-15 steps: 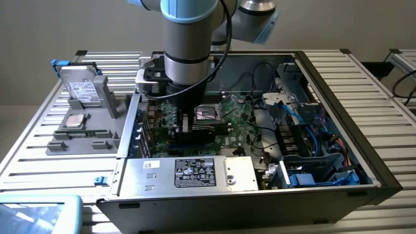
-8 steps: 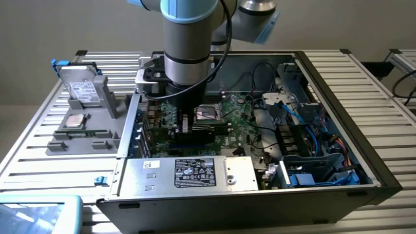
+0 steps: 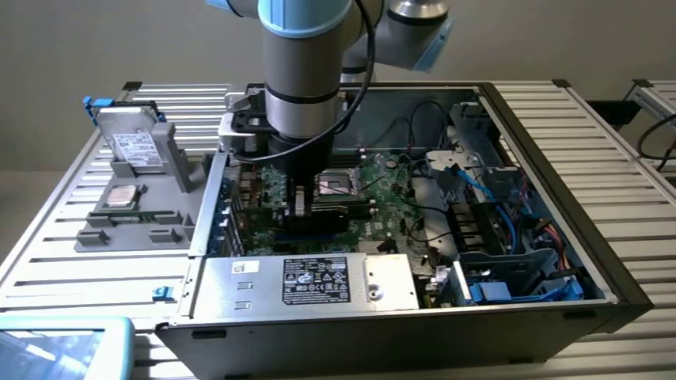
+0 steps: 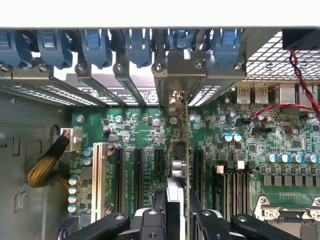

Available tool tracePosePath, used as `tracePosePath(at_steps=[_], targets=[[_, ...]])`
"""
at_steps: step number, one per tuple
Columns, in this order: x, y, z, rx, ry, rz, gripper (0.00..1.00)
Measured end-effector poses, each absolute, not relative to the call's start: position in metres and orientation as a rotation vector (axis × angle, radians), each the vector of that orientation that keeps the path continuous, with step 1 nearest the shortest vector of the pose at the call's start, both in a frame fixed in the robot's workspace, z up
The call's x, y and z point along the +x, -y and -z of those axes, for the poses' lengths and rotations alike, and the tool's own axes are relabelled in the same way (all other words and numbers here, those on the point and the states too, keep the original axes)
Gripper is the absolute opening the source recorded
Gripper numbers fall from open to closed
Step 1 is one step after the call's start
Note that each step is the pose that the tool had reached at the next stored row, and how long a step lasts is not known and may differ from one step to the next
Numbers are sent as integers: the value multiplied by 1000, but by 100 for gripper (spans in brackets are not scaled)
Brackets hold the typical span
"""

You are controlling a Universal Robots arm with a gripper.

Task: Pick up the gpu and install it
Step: 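Insert the gpu into the slot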

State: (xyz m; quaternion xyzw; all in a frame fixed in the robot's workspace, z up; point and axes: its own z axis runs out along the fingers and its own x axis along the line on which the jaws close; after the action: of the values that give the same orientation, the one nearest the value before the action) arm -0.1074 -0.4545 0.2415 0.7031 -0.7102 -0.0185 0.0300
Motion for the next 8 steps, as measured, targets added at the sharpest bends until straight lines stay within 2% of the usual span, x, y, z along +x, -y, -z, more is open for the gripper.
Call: tracePosePath(at_steps=[8], targets=[[-108, 455, -242, 2167, 2190, 57, 28]])
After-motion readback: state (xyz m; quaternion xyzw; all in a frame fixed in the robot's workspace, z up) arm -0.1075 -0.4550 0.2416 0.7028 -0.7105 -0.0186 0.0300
